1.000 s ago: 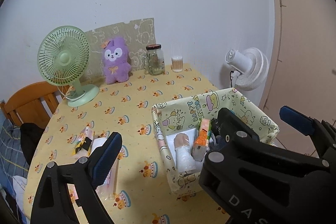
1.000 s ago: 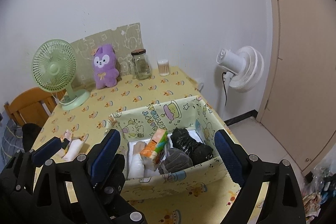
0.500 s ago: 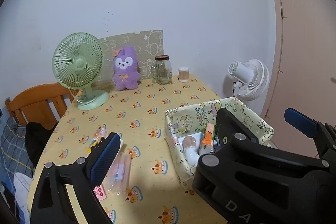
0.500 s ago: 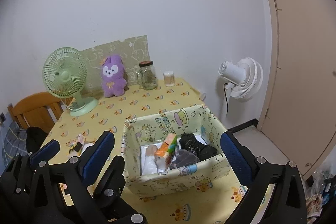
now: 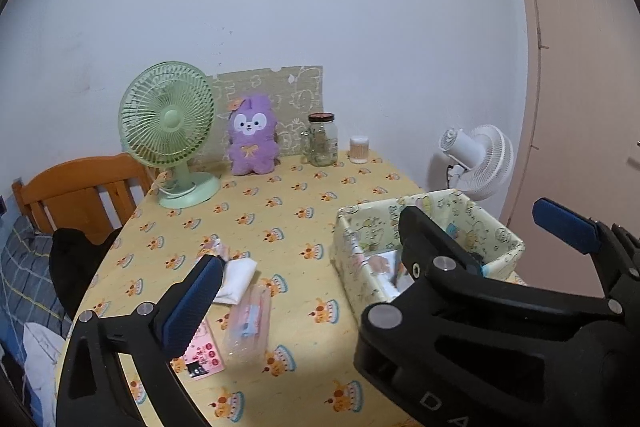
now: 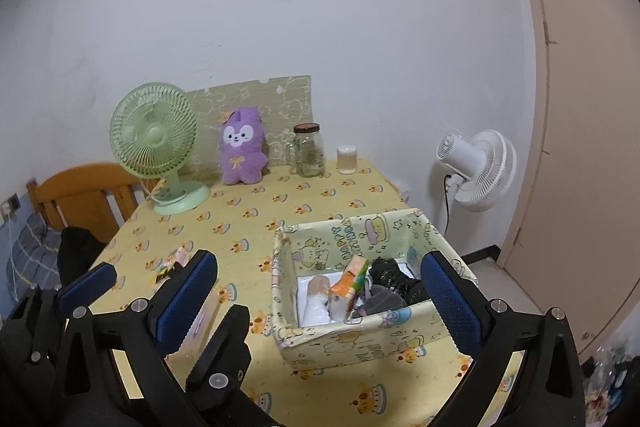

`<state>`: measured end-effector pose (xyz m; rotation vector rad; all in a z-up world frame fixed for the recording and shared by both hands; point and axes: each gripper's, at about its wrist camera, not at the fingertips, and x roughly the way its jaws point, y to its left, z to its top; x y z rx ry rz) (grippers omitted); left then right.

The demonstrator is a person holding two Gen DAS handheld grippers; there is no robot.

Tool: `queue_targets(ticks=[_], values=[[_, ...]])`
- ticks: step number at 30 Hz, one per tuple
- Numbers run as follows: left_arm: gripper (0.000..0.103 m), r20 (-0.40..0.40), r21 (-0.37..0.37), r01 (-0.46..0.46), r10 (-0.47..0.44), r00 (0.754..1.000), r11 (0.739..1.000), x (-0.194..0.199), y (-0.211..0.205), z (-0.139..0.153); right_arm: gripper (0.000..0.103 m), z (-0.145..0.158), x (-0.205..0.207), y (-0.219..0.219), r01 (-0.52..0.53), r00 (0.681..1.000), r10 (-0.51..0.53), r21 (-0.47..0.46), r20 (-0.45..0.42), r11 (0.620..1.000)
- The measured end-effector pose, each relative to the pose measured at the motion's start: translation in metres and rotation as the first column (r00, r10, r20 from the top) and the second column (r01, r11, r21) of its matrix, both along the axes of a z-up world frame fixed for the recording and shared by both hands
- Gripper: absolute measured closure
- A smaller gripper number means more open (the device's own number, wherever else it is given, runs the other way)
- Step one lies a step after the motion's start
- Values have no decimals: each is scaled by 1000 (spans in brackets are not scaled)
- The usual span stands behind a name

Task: Organize soft objects
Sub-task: 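Withdraw both grippers from the box back toward the remaining items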

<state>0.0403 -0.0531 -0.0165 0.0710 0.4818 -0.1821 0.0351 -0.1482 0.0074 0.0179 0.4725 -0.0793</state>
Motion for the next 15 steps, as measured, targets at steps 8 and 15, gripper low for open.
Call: queue_targets(ticks=[8,15], values=[[0,18,19,-32,32,999,999,-4,16,-7,0,-11,2,18,-66,998,66,1,10,998],[1,-4,8,-60,60,998,998,-3,32,-21,0,-22,4,36,-93,996,93,-22,9,995]])
